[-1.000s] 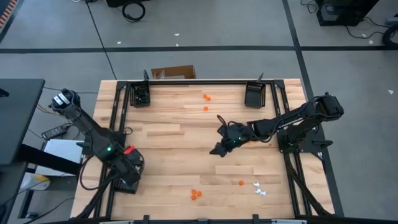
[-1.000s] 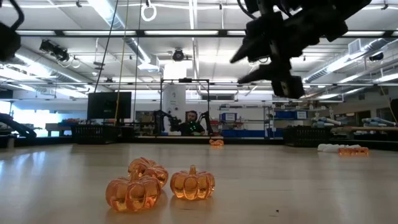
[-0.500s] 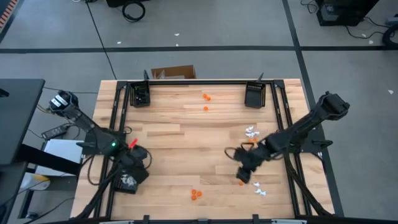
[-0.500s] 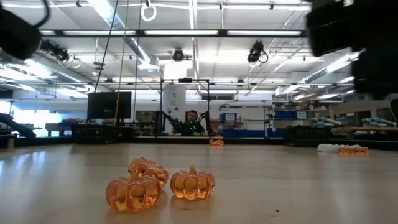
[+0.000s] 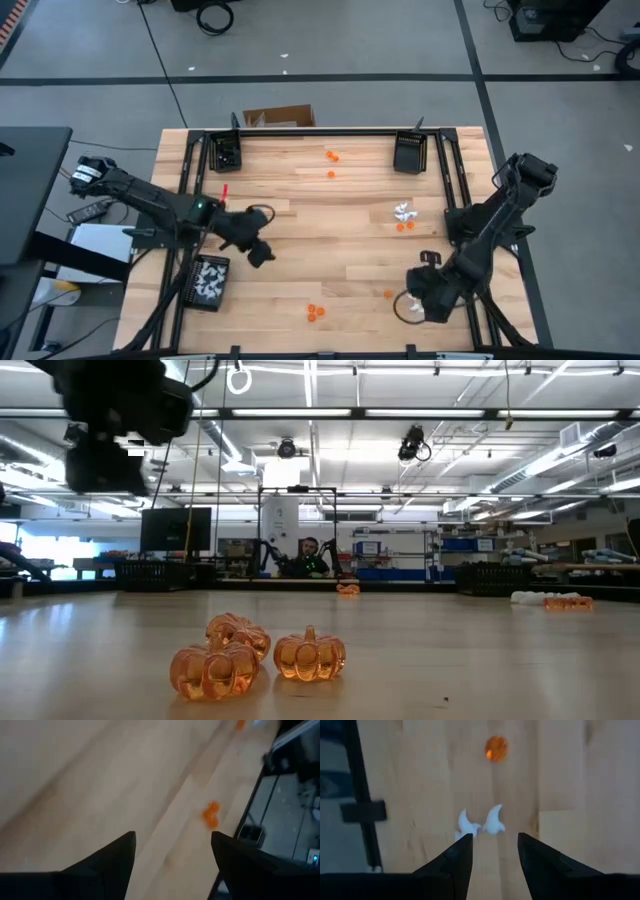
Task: Sort Halloween decoration
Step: Put the white ghost toy into the bottom black basket
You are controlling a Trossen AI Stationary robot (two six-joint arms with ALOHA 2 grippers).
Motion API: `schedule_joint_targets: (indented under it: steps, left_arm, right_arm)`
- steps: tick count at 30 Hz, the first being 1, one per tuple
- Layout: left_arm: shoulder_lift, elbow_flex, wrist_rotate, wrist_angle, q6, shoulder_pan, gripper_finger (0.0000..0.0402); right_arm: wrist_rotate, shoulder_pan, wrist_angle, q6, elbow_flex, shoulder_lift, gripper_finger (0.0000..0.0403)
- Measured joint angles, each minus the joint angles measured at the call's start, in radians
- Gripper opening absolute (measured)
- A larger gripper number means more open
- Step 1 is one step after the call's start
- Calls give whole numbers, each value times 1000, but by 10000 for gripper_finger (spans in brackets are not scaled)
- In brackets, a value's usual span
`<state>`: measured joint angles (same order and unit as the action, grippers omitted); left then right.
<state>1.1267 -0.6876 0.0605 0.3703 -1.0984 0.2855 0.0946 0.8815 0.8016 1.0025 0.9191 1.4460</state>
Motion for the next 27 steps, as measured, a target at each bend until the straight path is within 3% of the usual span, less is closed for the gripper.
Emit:
schedule_joint_targets:
  steps: [8,19,27]
  left_arm:
    - [0,0,0,-44,48,-82,270]
    - [0,0,0,-46,62,-79,270]
    - [0,0,1,-63,61,-79,270]
  right_arm:
    - [-23,28,-147,-90,-26,125,164]
    - [-18,24,-151,-112,-26,256,161]
    - [-11,15,-150,-105,-22,274,115]
